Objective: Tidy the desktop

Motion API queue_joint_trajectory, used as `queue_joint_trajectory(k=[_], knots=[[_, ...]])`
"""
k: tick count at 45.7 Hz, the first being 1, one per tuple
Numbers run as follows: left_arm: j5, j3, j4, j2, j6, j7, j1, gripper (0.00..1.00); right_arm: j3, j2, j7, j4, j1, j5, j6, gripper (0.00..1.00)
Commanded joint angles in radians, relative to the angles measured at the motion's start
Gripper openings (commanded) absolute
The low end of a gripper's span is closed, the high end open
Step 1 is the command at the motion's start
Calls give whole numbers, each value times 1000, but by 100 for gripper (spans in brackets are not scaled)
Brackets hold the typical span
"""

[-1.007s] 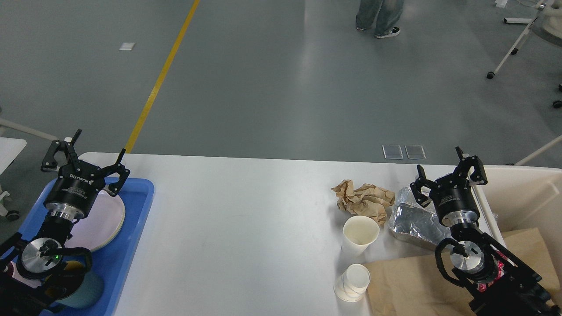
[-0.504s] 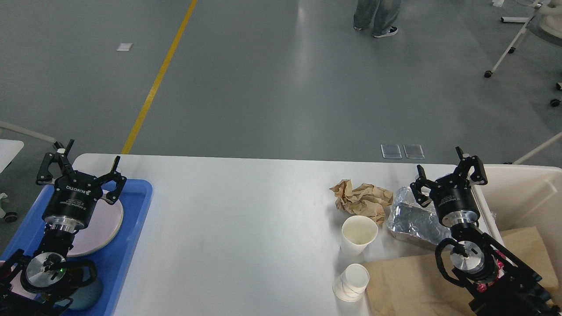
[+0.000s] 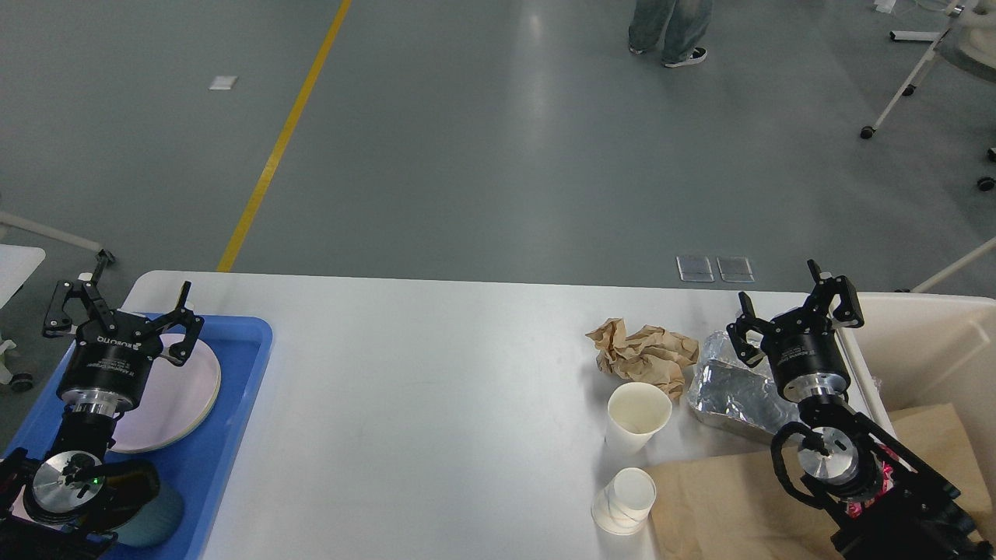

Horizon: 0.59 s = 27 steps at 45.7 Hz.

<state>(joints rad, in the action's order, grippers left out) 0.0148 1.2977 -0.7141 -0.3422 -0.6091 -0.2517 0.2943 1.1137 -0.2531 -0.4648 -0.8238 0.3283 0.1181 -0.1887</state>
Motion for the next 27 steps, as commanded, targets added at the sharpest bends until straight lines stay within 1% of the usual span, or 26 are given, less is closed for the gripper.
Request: queue_joint_trajectory(k=[1,5,9,13,22,27], knots=[[1,0,44,-8,2,5,38,96,0,0,0,0,0,0,0,100],[-1,-11,87,-1,0,6,51,96,0,0,0,0,0,0,0,100],[-1,-14,93,-3,2,5,54,96,0,0,0,2,0,0,0,100],[-1,-14,93,0,-12,-6,45,96,0,0,0,2,0,0,0,100],[1,-1,94,-1,-21,-1,42,96,0,0,0,2,0,0,0,100],[1,-1,94,0,-49,-1,40,96,0,0,0,2,0,0,0,100]])
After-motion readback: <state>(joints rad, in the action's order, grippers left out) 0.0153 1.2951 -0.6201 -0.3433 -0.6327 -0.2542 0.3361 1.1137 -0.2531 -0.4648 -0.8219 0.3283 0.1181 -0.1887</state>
